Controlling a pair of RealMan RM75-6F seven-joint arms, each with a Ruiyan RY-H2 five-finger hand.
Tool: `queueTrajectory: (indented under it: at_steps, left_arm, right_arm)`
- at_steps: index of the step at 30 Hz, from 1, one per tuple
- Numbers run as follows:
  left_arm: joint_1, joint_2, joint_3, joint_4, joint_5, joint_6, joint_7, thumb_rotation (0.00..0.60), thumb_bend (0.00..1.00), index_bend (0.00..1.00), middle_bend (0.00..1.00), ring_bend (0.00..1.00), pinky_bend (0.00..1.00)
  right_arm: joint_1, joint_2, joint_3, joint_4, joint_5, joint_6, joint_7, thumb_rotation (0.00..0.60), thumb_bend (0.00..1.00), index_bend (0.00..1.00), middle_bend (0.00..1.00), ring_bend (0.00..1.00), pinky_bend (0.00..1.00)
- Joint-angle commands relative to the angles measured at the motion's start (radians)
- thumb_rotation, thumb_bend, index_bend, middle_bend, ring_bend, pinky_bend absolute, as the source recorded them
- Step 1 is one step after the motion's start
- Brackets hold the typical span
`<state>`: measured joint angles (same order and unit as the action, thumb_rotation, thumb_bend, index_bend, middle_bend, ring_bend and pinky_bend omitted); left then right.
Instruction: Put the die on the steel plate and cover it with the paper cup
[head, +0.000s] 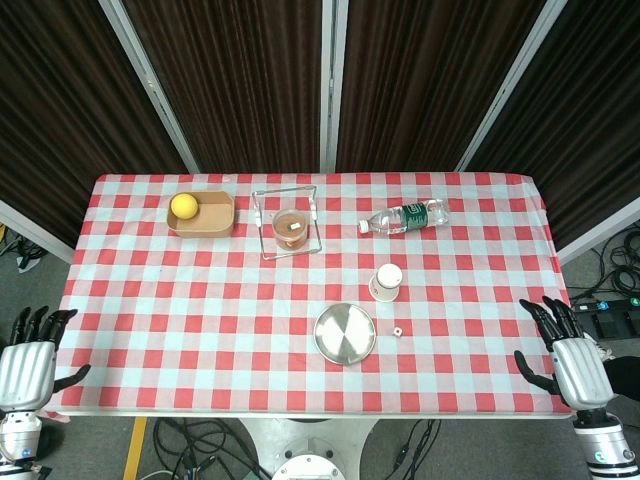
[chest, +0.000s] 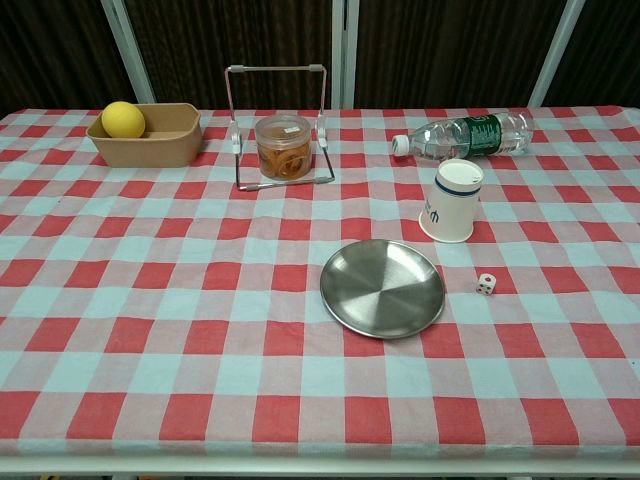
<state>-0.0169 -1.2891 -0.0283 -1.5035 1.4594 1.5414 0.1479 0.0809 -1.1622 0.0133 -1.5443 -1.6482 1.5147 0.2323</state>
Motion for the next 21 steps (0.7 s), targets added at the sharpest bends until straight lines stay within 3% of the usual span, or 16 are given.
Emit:
queueTrajectory:
  at_steps: [1,8,12,14,17,21]
  left_arm:
    - [0.001,-0.003,-0.001,0.003,-0.002,0.0,-0.001,0.6,0.06,0.18,0.19,0.09,0.0]
    - [0.0,-0.007,0.0,0.011,0.0,-0.008,-0.011,0.6,0.06,0.18,0.19,0.09,0.0]
    - [-0.006,-0.006,-0.001,0.016,0.002,-0.018,-0.018,0.6,0.06,0.18,0.19,0.09,0.0]
    - [-0.008,-0.007,-0.001,0.017,0.006,-0.019,-0.019,0.6,0.06,0.18,0.19,0.09,0.0]
    - [-0.009,-0.006,0.001,0.019,0.009,-0.02,-0.023,0.6,0.06,0.18,0.19,0.09,0.0]
    - [-0.007,-0.005,0.001,0.022,0.004,-0.024,-0.03,0.6,0.06,0.18,0.19,0.09,0.0]
  right_arm:
    - [0.001,0.0,0.0,-0.001,-0.001,0.002,-0.001,0.6,0.32,0.1,0.16,0.0,0.0]
    - [0.01,0.002,-0.005,-0.016,-0.012,-0.003,-0.006,0.6,0.32,0.1,0.17,0.0,0.0]
    - [0.058,-0.001,-0.004,-0.047,-0.035,-0.068,-0.071,0.6,0.32,0.11,0.26,0.06,0.04]
    - [0.095,-0.011,0.003,-0.067,-0.04,-0.119,-0.127,0.6,0.31,0.15,0.33,0.16,0.14]
    - [0.153,-0.028,0.019,-0.087,-0.021,-0.213,-0.191,0.6,0.3,0.23,0.47,0.37,0.36]
    - [0.233,-0.065,0.042,-0.077,0.04,-0.355,-0.256,0.6,0.24,0.32,0.75,0.72,0.68]
